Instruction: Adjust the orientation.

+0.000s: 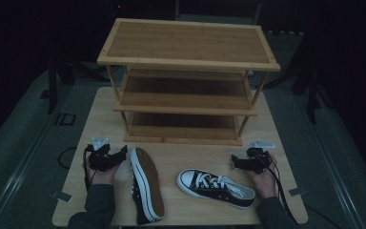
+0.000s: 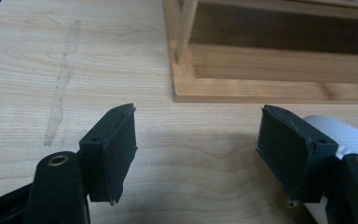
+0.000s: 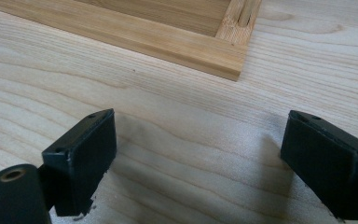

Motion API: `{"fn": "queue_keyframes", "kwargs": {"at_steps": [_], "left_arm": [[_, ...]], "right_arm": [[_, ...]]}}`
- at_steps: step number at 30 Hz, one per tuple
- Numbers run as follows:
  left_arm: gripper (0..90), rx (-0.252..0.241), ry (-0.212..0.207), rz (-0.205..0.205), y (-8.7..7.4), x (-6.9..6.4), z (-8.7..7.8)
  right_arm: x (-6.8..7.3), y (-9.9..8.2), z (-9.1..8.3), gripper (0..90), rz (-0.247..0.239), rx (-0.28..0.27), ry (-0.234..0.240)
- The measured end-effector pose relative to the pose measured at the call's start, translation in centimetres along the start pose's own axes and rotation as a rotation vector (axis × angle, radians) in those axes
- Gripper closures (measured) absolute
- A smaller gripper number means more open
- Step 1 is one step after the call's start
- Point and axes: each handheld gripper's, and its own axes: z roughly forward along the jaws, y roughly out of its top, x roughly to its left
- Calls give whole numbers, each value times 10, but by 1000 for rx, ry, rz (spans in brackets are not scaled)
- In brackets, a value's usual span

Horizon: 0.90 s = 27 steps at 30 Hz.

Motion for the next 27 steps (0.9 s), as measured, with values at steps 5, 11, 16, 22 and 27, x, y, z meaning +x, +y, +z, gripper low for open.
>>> {"fn": "queue_keyframes", "kwargs": {"at_steps": [5, 11, 16, 22, 27], "left_arm": [[304, -6, -34, 14, -1, -3, -9], [412, -18, -106, 34, -6, -6, -27], [511, -24, -155, 73, -11, -10, -37], [568, -5, -192, 114, -18, -17, -44], [631, 1, -235, 140, -22, -23, -47]], "right_arm": [[0, 0, -1, 125, 5, -3, -4], [-1, -1, -1, 138, 10, -8, -10], [-1, -2, -2, 138, 11, -8, -10], [-1, -3, -3, 138, 9, -8, -10], [-1, -3, -3, 138, 9, -8, -10]]}}
